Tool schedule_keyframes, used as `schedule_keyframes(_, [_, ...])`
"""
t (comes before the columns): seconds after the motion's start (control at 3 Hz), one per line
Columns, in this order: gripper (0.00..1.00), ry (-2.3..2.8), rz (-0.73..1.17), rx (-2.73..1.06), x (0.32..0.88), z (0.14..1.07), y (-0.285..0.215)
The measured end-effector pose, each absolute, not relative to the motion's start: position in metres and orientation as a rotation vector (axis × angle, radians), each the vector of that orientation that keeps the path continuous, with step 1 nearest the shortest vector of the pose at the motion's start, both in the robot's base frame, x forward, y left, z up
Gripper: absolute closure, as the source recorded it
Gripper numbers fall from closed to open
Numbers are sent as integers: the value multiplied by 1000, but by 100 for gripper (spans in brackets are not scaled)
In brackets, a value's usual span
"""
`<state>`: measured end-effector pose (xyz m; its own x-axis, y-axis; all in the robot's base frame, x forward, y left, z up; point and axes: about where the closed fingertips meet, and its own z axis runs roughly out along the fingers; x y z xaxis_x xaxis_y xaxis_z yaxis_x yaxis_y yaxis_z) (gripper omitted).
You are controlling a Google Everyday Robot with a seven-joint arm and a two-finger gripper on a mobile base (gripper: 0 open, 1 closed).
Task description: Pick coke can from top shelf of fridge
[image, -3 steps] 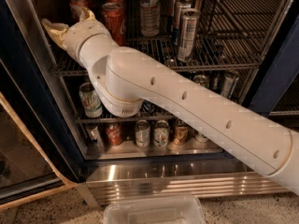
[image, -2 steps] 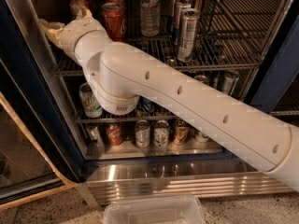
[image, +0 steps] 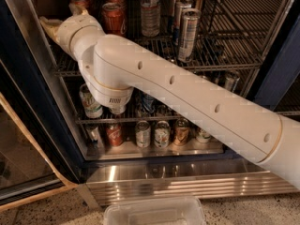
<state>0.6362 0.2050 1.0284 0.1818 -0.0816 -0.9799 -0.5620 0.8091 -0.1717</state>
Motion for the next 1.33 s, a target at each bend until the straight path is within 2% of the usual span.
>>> schedule_keyframes(0.33, [55, 1364, 367, -575, 636, 1028, 205])
schedule_keyframes(0.67, [45, 1364, 367, -575, 636, 1028, 205])
schedule_keyframes(1.33, [44, 1358, 373, -559, 639, 1028, 204])
